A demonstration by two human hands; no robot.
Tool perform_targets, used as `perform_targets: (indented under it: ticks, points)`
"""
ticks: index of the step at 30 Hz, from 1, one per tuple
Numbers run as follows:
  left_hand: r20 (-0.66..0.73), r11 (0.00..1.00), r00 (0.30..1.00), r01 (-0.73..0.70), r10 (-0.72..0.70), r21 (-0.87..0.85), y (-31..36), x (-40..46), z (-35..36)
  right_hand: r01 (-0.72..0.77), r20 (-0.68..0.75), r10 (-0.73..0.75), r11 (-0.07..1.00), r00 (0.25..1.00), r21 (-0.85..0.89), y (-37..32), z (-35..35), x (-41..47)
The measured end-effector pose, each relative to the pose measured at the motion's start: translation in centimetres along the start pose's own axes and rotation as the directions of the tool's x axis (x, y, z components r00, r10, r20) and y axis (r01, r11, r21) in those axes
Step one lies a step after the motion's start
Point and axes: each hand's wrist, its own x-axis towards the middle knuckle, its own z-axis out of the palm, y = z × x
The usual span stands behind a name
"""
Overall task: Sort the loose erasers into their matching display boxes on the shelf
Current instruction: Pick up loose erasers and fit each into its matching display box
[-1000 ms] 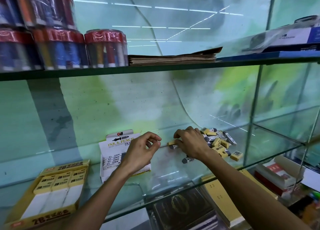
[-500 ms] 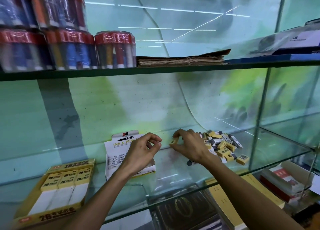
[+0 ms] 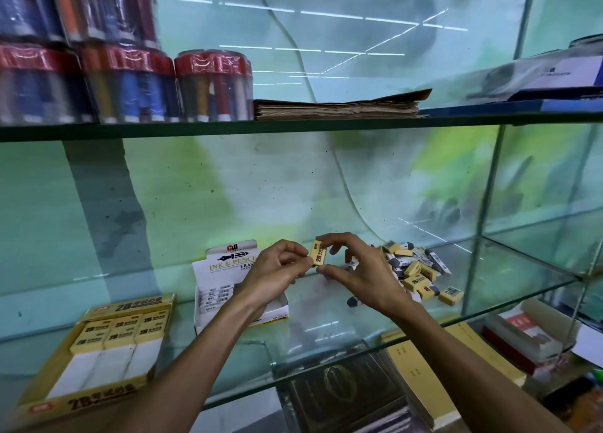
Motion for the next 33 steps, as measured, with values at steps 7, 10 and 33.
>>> perform_targets:
  ticks: [7,10,33]
  points:
    - [-0.088,0.998,0.995,-0.042,0.047,0.052,0.1,-0.8,-2.2,0.232,0.017,-0.232,0.969,0.973,-0.088,-0.7,1.1,0.6]
    - [-0.116,0.998,0.992,-0.038,0.043,0.048,0.2,-1.3,-3.2,0.269,0.032,-0.268,0.958,0.963,-0.094,-1.5,2.1,1.1]
    - [-0.626,0.978,0.752,-0.142,0.207,0.153,0.3,-12.5,-20.6,0.289,0.512,-0.308,0.95,0.802,0.12,-16.4,19.4,4.8]
